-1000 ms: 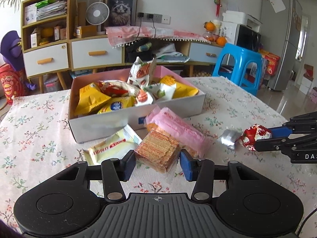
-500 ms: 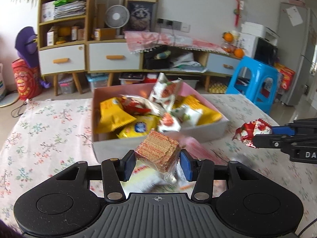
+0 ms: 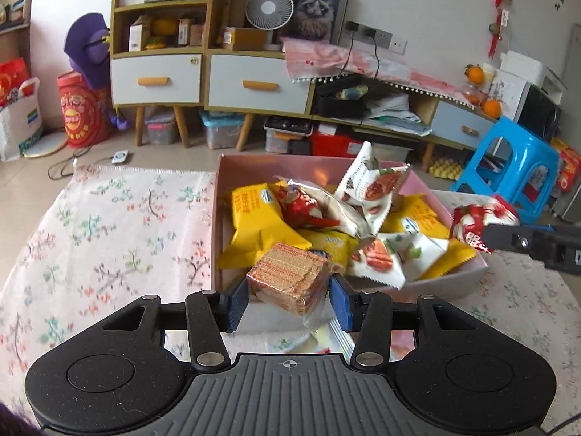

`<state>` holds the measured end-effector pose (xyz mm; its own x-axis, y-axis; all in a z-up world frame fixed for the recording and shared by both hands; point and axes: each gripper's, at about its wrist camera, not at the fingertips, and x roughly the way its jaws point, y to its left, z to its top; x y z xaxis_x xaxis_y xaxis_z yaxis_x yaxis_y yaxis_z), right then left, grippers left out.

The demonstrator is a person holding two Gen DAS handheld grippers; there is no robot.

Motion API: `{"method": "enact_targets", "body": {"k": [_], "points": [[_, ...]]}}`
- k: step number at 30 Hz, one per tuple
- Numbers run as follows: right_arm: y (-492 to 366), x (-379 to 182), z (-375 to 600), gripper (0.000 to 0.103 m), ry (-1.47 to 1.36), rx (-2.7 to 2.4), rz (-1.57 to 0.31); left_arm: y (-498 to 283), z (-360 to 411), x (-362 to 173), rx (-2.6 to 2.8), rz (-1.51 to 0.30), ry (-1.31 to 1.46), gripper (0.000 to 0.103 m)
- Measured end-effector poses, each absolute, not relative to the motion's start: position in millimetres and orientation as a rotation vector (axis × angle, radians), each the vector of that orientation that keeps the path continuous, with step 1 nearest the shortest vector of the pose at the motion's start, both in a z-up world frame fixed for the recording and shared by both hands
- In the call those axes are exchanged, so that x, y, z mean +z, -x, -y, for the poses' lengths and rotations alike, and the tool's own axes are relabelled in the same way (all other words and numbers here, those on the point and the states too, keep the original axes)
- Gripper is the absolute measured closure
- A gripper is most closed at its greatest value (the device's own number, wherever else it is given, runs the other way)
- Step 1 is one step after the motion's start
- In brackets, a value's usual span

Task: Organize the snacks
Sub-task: 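Carry wafer pack and red candy wrapper into the pink box and release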

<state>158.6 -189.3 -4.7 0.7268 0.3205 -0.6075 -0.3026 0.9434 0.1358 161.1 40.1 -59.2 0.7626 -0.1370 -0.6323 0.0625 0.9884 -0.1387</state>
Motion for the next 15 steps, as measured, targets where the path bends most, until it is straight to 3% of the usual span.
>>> {"method": "enact_targets", "body": {"k": [15], "points": [[-201.4, -22.2, 184.1, 0.088, -0.136, 0.264, -0.724, -188.8, -46.0, -75.9, -0.07, -0.717, 0.113, 0.057]]}}
